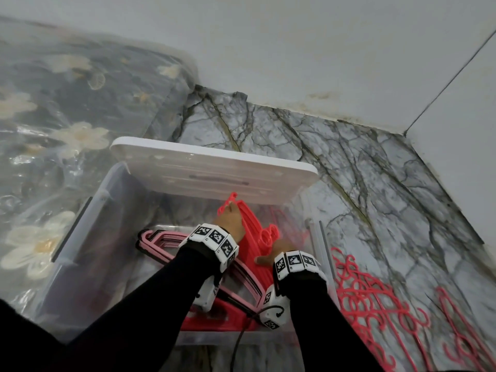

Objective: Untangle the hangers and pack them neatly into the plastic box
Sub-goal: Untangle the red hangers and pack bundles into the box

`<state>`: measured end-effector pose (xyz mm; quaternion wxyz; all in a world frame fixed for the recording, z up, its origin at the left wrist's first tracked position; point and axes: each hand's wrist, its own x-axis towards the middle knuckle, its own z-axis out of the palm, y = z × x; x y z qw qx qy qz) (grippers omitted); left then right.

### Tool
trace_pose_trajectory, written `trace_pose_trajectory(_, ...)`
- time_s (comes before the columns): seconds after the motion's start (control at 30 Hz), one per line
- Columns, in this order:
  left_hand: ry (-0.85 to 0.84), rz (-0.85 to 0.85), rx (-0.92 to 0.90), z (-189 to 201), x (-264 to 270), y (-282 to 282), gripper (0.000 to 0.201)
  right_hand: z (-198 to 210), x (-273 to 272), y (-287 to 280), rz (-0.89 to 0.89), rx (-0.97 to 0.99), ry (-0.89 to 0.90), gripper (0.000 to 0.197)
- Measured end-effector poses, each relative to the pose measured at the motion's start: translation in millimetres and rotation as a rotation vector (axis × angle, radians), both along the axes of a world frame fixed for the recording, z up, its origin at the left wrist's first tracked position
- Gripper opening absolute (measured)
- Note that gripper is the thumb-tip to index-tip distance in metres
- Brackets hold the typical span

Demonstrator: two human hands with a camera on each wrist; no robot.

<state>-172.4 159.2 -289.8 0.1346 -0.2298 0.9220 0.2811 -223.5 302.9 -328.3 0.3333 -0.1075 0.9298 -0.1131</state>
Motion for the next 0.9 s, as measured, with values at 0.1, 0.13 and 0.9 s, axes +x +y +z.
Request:
trace_pose_trajectory(0.1,-0.014,0.01,-0.025,8.8,-1.5,-8.8,0.051,30.0,-1.2,-6.4,0.075,-0.073,0.062,0.05)
trace_pose_trajectory(0.13,0.005,0.034,-0.017,15.0,-1.7,-12.7,0.044,45.9,-3.6,-9.3,0.097,-0.106,0.091,0.04)
trace_pose_trajectory(0.9,0.068,-0.347,0.194,103.1,-55.1,221.0,0.028,168.8,3.6,337.0,-0.417,-0.111,0.368,0.048)
